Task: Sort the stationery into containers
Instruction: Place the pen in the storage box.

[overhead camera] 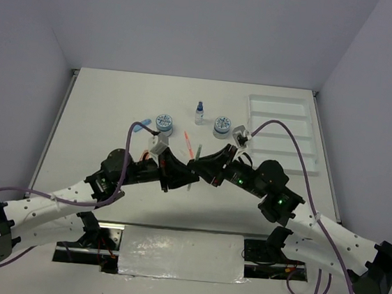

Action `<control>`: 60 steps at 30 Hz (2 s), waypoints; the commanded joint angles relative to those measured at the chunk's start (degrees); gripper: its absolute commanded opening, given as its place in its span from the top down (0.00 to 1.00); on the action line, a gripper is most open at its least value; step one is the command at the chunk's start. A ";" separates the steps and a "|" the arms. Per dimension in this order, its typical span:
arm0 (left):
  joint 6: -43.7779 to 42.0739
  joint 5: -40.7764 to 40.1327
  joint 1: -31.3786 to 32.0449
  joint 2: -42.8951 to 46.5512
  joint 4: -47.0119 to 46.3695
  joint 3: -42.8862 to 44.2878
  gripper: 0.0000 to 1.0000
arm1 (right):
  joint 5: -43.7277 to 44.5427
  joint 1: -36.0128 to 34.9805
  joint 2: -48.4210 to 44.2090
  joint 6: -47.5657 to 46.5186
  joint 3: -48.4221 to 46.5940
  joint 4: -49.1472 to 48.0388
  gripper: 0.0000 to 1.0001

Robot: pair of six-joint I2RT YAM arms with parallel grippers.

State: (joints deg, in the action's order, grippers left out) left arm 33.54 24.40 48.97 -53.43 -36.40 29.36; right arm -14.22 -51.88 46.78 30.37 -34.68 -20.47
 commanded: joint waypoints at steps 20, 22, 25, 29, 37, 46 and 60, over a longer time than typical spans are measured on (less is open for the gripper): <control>8.65 -42.43 0.42 8.32 62.94 15.02 0.01 | 53.06 37.71 7.77 32.11 -3.46 35.50 1.00; 8.39 -41.46 0.51 10.09 64.00 14.67 0.01 | 49.74 43.25 11.81 30.89 -2.94 31.75 1.00; 7.95 -40.58 0.51 12.82 66.19 14.93 0.01 | 45.17 49.21 16.74 28.97 -1.89 26.83 1.00; 7.42 -40.66 0.60 15.72 69.70 15.81 0.01 | 40.42 54.42 22.37 25.45 -1.62 20.74 1.00; 6.36 -42.25 0.60 17.13 72.09 15.20 0.01 | 32.94 58.64 32.22 22.54 -3.82 16.17 0.97; 6.01 -41.01 0.60 16.16 70.59 14.40 0.01 | 30.83 59.61 33.82 21.13 -4.61 15.72 0.32; 17.07 -50.93 0.60 6.94 71.82 18.71 0.01 | 35.48 48.05 12.57 12.89 -8.82 26.70 0.19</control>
State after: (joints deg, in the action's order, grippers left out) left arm 44.69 -20.73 49.32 -44.77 35.27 44.49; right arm 17.96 2.83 64.60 48.77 -39.24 2.61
